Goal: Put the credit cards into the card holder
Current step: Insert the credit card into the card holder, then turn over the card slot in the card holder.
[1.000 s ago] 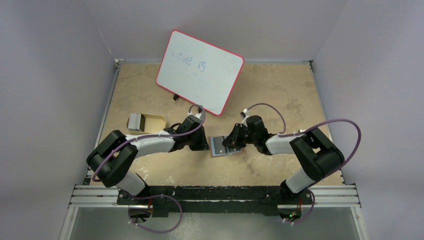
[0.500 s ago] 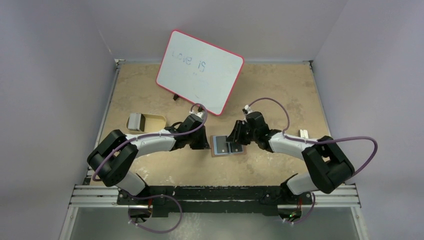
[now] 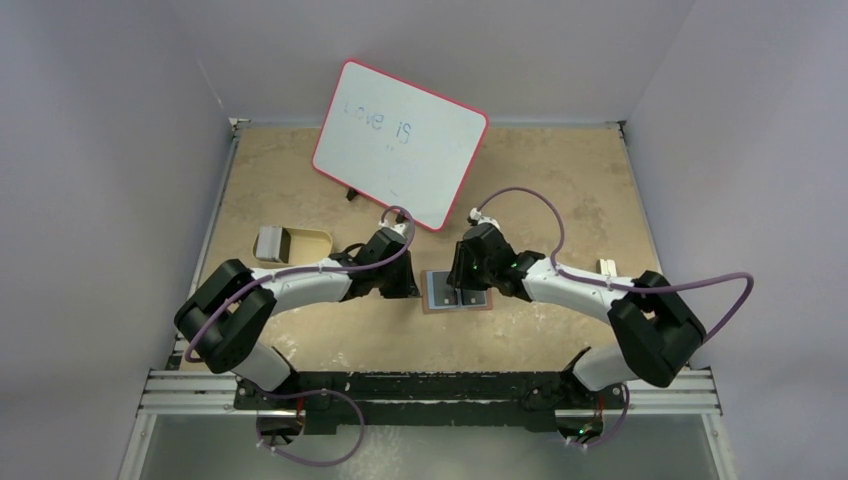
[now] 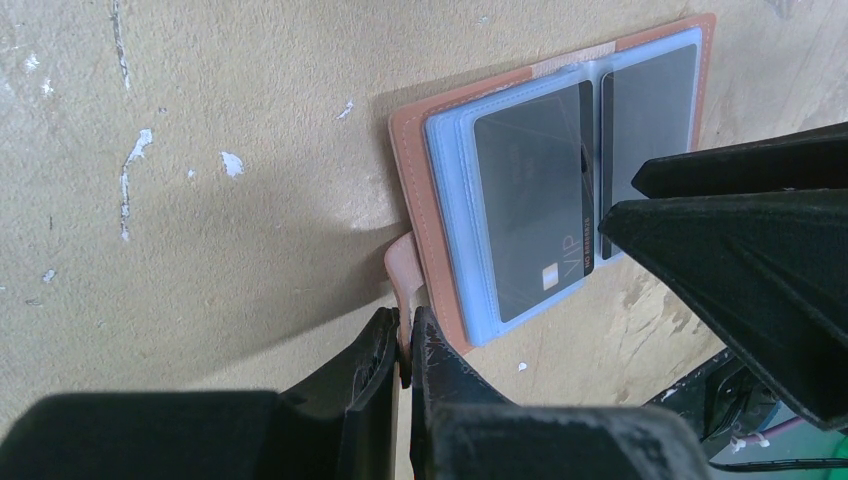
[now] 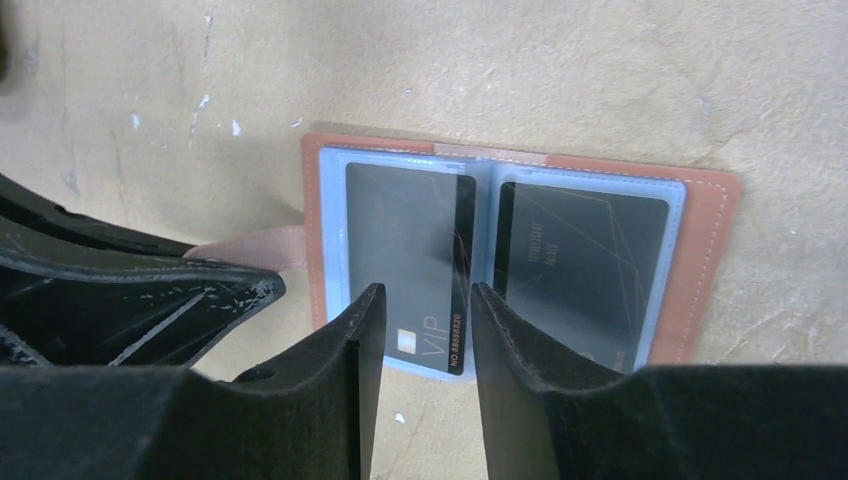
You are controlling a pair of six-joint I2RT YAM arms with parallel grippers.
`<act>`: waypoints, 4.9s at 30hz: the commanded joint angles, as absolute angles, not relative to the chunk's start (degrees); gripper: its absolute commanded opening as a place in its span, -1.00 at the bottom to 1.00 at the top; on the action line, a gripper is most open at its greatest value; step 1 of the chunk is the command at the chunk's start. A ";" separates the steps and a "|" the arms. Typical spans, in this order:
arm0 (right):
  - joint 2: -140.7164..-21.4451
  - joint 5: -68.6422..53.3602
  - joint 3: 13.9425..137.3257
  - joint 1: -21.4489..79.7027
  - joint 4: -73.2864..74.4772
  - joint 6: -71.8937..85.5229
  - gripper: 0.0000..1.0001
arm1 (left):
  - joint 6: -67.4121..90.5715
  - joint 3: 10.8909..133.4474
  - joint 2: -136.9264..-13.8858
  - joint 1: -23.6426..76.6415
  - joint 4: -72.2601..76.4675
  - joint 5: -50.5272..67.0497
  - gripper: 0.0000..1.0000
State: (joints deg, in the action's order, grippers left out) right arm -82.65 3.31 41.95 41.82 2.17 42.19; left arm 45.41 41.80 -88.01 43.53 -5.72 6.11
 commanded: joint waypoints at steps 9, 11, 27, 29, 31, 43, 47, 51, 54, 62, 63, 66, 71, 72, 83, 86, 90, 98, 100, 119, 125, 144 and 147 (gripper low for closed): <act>-84.06 1.74 40.44 42.10 -3.27 44.07 -0.15 | 45.83 44.28 -87.46 43.74 -4.39 6.58 -1.00; -84.32 2.01 40.17 42.12 -3.45 44.29 -0.18 | 45.88 44.34 -87.20 43.70 -4.55 6.31 -1.00; -82.35 -1.38 38.23 42.10 -2.11 45.86 -0.19 | 44.94 46.52 -87.79 43.69 -6.59 5.78 -0.93; -80.07 -0.51 38.52 42.06 -0.03 45.40 -0.19 | 44.57 46.82 -86.83 43.69 -8.47 4.07 -0.88; -77.23 0.71 38.60 42.10 1.67 45.32 -0.20 | 44.83 46.65 -85.44 43.61 -8.61 3.53 -0.79; -78.12 2.60 33.83 36.85 -3.84 41.60 -0.50 | 50.01 39.22 -83.57 39.81 5.81 6.17 0.13; -79.05 2.76 31.87 36.83 -5.48 42.51 -0.52 | 50.65 38.13 -86.81 39.69 11.09 9.33 0.16; -79.37 2.42 28.90 36.83 -6.67 44.43 -0.53 | 52.99 36.84 -89.79 39.72 17.14 12.84 0.17; -79.23 2.27 27.23 36.85 -7.25 45.34 -0.54 | 55.14 35.56 -91.53 39.66 22.53 16.09 0.17; -78.71 2.11 26.35 36.83 -7.54 46.14 -0.54 | 60.95 31.56 -93.74 39.67 36.19 20.30 -0.04; -78.67 2.11 26.29 36.83 -7.51 46.20 -0.54 | 61.21 31.37 -93.95 39.70 36.85 20.46 -0.11; -78.37 2.11 26.11 36.87 -7.42 46.36 -0.54 | 61.21 31.25 -94.15 39.70 37.35 20.40 -0.22; -77.55 2.24 26.05 36.83 -7.08 46.57 -0.53 | 60.71 31.53 -94.30 39.66 37.49 20.53 -0.62; -77.48 2.28 26.17 36.83 -6.88 46.58 -0.53 | 60.73 31.47 -94.14 39.66 37.47 20.55 -0.67; -70.61 1.87 31.39 38.26 -2.36 46.95 -0.11 | 60.51 32.01 -90.01 39.89 33.72 19.56 -1.00; -70.07 1.75 33.90 39.39 -0.32 48.00 0.01 | 59.84 32.38 -88.09 40.08 30.68 18.53 -1.00; -71.68 1.47 36.80 42.16 0.20 48.86 0.11 | 59.14 32.73 -85.58 40.51 25.81 16.50 -1.00; -74.90 3.62 40.77 48.31 1.06 51.10 0.29 | 60.48 32.06 -82.61 41.20 23.79 15.44 -1.00; -75.76 4.38 41.19 48.99 1.29 51.49 0.30 | 59.10 33.25 -82.79 41.21 20.69 15.36 -1.00; -79.16 7.90 42.80 50.71 3.82 53.28 0.29 | 59.27 34.15 -80.52 41.35 17.93 16.05 -1.00; -79.10 9.73 43.41 50.67 5.59 53.11 0.24 | 57.33 35.40 -80.37 41.40 14.14 14.69 -1.00; -81.00 7.98 43.79 50.71 3.23 52.43 0.30 | 55.72 37.00 -80.35 41.71 10.55 13.06 -1.00; -82.58 8.02 44.54 50.64 3.35 52.07 0.31 | 55.58 36.92 -80.29 41.72 10.46 13.24 -1.00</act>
State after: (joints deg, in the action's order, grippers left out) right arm -81.12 6.92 42.15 50.61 4.58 52.80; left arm 56.53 34.57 -82.06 41.34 8.80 13.19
